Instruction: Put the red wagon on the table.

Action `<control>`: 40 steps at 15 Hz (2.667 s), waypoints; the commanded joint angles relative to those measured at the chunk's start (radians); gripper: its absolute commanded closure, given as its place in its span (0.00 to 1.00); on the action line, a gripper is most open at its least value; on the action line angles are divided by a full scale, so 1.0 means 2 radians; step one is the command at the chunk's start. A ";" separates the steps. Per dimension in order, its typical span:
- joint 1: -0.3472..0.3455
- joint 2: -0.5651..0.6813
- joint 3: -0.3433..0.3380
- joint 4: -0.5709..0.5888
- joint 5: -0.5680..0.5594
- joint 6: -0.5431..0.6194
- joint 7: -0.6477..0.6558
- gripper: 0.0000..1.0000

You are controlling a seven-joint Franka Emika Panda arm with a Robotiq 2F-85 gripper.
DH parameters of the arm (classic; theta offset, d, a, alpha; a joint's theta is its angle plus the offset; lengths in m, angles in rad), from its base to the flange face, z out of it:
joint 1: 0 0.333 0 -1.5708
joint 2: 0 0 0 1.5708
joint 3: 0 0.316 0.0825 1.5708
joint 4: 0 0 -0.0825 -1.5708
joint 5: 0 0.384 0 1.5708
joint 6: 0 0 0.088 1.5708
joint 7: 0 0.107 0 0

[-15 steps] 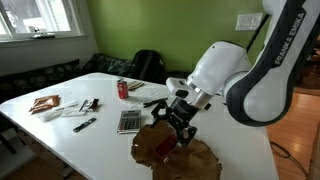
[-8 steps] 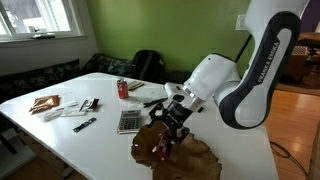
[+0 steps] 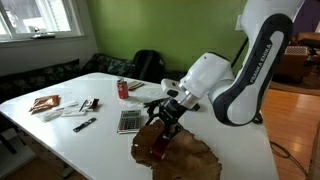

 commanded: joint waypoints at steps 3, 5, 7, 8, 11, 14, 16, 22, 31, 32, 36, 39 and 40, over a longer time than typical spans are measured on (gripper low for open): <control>0.010 0.007 -0.013 0.009 -0.033 -0.003 0.046 0.72; 0.010 0.006 -0.013 0.009 -0.038 -0.003 0.055 0.87; 0.009 0.004 -0.012 0.009 -0.045 -0.003 0.065 0.96; 0.009 0.003 -0.011 0.010 -0.048 -0.003 0.071 0.94; 0.000 -0.005 0.003 0.010 -0.062 -0.001 0.095 0.97; -0.027 -0.023 0.035 0.003 -0.050 0.000 0.101 1.00; -0.020 -0.053 0.017 -0.004 -0.058 0.014 0.131 0.99; 0.005 -0.166 -0.093 -0.041 0.048 0.090 0.120 0.99; 0.015 -0.174 -0.123 -0.038 0.100 0.088 0.104 0.99; 0.024 -0.170 -0.135 -0.032 0.121 0.089 0.094 0.99; 0.052 -0.175 -0.192 -0.030 0.189 0.017 0.033 0.99; 0.041 -0.194 -0.201 -0.042 0.169 -0.059 0.028 0.99; 0.027 -0.201 -0.186 -0.049 0.161 -0.086 0.037 0.99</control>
